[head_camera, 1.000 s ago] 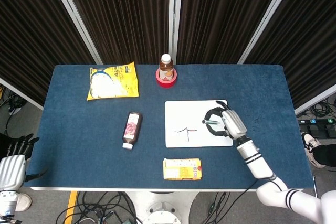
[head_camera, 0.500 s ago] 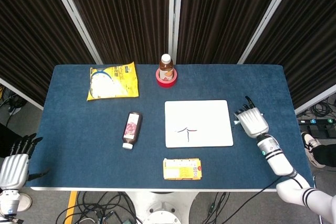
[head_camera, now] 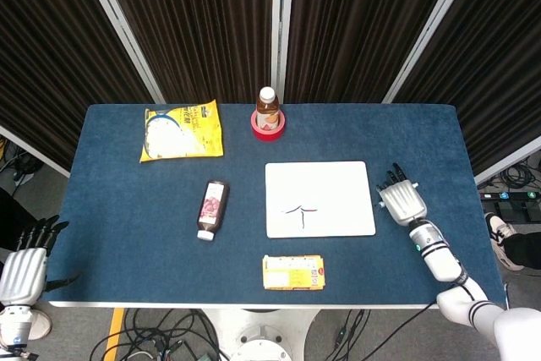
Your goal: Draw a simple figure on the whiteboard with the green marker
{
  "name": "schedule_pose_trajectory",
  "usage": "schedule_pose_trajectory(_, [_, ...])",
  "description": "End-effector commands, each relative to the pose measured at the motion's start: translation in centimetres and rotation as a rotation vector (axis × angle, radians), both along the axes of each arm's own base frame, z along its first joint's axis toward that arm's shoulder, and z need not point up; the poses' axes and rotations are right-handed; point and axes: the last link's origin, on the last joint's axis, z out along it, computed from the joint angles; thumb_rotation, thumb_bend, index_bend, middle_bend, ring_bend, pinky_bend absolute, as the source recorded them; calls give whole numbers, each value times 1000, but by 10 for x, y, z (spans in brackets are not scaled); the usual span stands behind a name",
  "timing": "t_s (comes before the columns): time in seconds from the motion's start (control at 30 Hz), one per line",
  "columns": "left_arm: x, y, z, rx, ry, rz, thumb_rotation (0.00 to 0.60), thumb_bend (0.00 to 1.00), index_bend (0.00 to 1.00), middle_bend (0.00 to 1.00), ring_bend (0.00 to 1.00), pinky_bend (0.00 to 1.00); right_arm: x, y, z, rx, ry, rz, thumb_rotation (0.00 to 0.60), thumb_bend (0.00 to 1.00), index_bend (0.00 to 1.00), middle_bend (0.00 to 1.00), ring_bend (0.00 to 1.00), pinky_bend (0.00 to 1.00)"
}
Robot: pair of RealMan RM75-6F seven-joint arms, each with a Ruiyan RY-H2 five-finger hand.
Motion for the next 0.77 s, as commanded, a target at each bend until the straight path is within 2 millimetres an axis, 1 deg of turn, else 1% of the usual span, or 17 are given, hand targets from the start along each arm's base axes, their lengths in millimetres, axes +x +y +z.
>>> schedule_pose_trajectory(0.03, [0,0,0,0,1,-4,600,104,151,55,15,0,-6,4,0,-5,29,-9,600,409,304,275,0,0])
schedule_pose_trajectory(0.13, [1,1,1,4,3,-10,600,103,152,55,15,0,-8,9,9,-34,23,-8,600,412,191,206,0,0])
schedule_pose_trajectory(0.2, [2,2,2,9,3,-12,600,103,151,55,15,0,-7,15,22,-85,1,9,600,415,136,173,0,0])
schedule_pose_trajectory(0.3, [2,4,3,14,5,-17,600,103,151,55,14,0,-2,36,50,-184,-111,18,600,419,96,153,0,0])
schedule_pose_trajectory(0.33, [3,5,4,14,5,-19,600,103,151,55,14,0,0,44,61,-215,-171,7,600,418,89,155,0,0])
schedule_pose_trajectory(0.4, [4,7,4,17,9,-28,600,103,151,55,14,0,3,66,86,-271,-318,-42,600,417,83,165,0,0])
schedule_pose_trajectory(0.43, [5,8,4,18,10,-33,600,103,151,55,14,0,5,76,98,-289,-377,-62,600,415,82,185,1,0])
schedule_pose_trajectory(0.47, [6,10,4,20,11,-42,600,103,151,55,14,0,7,90,113,-303,-447,-89,600,414,82,203,12,0])
schedule_pose_trajectory(0.53, [10,12,4,30,7,-62,600,103,152,55,15,0,10,115,135,-322,-540,-122,600,412,88,237,48,9])
schedule_pose_trajectory(0.57, [11,13,4,35,7,-70,600,102,151,55,15,0,11,124,143,-331,-572,-122,600,411,98,248,68,15])
schedule_pose_trajectory(0.63, [13,15,4,43,18,-82,600,100,151,55,15,0,14,143,157,-356,-630,-106,600,411,119,257,75,20])
schedule_pose_trajectory(0.73, [15,18,3,37,30,-86,600,99,151,55,15,0,15,161,167,-373,-666,-88,600,411,132,257,67,11])
schedule_pose_trajectory(0.77, [16,19,2,36,34,-87,600,99,151,55,15,0,15,164,168,-371,-672,-88,600,411,132,253,62,5])
